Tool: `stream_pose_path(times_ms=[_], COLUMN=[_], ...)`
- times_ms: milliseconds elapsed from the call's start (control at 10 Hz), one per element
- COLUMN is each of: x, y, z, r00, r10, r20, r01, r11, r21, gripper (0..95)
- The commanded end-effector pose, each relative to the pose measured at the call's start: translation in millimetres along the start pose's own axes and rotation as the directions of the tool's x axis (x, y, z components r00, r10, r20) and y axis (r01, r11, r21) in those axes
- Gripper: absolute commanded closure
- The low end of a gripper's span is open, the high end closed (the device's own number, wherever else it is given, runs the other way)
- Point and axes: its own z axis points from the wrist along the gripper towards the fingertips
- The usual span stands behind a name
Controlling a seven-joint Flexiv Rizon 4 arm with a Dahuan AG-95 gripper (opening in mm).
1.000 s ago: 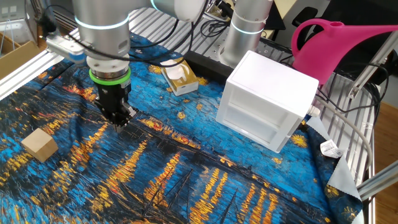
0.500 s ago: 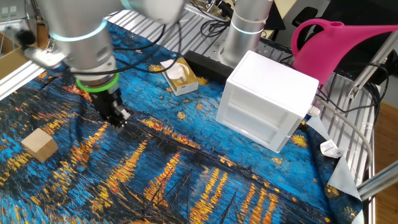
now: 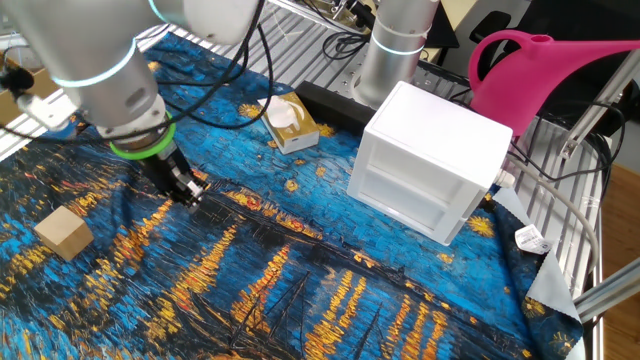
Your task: Pick up the small block on the left and move it to the right
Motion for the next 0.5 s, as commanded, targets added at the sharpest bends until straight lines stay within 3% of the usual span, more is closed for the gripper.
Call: stream_pose_path(times_ms=[100,500], x=[1.3,1.3], y=[-0.6,-0.6], z=[0.2,0.2], r00=[0.998,0.998], r10=[-0.037,-0.024], r20=[0.046,0.056], r01=[0.033,0.018], r11=[0.995,0.993], r21=[0.09,0.115], gripper=[95.0,95.0])
